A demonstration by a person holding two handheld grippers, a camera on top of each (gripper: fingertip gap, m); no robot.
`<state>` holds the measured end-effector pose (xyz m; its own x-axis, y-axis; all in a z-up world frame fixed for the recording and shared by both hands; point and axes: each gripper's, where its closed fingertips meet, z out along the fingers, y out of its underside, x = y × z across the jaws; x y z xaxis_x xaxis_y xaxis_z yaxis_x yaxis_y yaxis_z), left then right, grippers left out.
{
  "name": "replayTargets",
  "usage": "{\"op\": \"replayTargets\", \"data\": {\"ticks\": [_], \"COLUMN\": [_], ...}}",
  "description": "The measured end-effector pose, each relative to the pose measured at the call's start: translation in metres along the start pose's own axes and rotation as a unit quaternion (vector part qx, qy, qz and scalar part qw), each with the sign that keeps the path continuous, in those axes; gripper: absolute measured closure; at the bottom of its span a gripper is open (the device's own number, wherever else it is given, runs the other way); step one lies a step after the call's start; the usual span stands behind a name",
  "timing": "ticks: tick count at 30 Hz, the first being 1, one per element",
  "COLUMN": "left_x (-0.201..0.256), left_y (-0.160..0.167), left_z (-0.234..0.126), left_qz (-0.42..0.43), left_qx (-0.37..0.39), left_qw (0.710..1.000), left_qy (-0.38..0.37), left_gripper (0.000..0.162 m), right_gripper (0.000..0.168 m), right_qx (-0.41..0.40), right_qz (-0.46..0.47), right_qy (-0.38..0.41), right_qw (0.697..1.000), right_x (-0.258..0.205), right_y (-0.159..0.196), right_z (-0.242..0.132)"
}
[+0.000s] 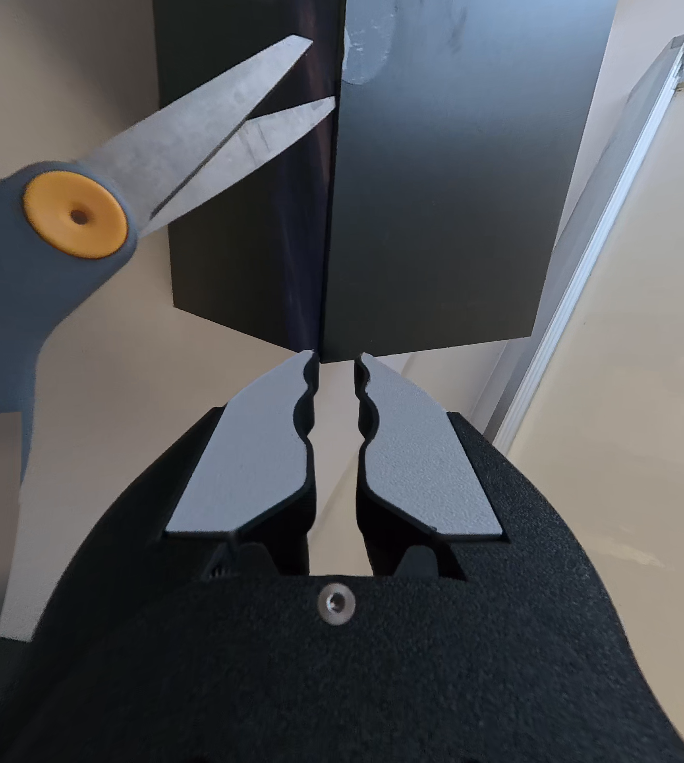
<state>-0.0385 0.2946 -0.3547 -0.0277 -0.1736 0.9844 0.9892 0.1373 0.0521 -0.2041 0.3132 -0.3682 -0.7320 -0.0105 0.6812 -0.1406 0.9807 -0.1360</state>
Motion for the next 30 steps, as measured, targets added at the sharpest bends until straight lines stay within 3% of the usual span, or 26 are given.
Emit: {"op": "replayTargets", "data": {"ticks": [10,19,30], "left_x": [0.0,0.003,0.009], "left_y": [0.0,0.001,-0.001], "left_z": [-0.001,0.0,-0.002], "left_qz": [-0.001,-0.003,-0.01], "left_qx": [0.0,-0.002,0.008], "left_qw": [1.0,1.0,1.0], "left_qy": [0.0,0.007,0.016], "left_gripper": [0.159,0.159,0.159], "right_gripper": [0.151,0.147,0.155], "right_qx": [-0.006,0.001,0.008], "right_qz": [-0.002,0.007,0.008], "right_qy": [0.002,0.054,0.065], "right_qw": [1.0,0.999,0.998], "right_x": [0.001,0.005,0.001], "right_y": [0.0,-0.001,0.0], "right_z": [-0.001,-0.005,-0.006]}}
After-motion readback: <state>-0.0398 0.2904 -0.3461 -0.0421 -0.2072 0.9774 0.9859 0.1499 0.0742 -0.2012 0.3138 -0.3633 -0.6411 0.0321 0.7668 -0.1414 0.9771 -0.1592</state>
